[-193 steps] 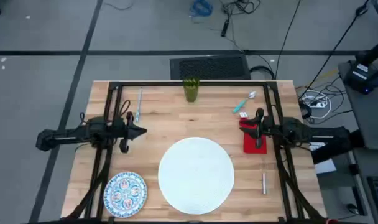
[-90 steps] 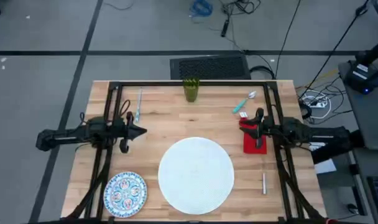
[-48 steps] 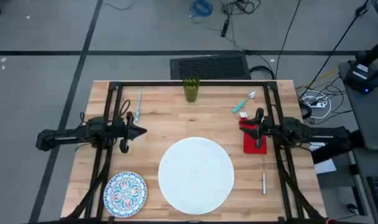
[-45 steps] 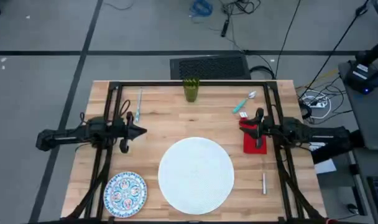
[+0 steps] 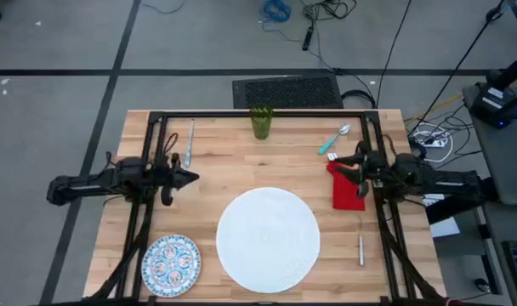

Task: Set table place
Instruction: Move the white placemat to the center of the table

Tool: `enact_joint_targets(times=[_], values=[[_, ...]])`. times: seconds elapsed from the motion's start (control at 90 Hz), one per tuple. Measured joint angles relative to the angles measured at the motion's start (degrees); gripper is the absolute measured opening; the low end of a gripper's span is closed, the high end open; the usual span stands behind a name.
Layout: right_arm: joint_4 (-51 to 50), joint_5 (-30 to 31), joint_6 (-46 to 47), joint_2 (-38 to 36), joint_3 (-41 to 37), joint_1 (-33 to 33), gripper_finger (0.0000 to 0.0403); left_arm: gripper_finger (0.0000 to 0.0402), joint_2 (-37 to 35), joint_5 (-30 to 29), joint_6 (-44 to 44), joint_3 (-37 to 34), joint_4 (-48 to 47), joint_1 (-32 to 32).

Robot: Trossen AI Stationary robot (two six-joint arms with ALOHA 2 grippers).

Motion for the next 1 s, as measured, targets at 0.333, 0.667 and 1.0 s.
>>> enact_joint_targets(times=[0.333,0.667,1.0], values=[[-20.97,5.47,-2.91,23.96,33.01,-2.42,0.0125,0.0,15.31,-2.52,6.34,23.41,-7.18,0.05],[-29.32,-2.76,-1.63,45.25,58.26,-4.02,0.0125,0.0,35.53,-8.26,11.97,50.47,-20.63,0.02],[-27.26,-3.76,3.93,50.83,62.42,-3.74,0.0125,0.0,39.9,-7.63,11.53,54.8,-19.42,0.0]])
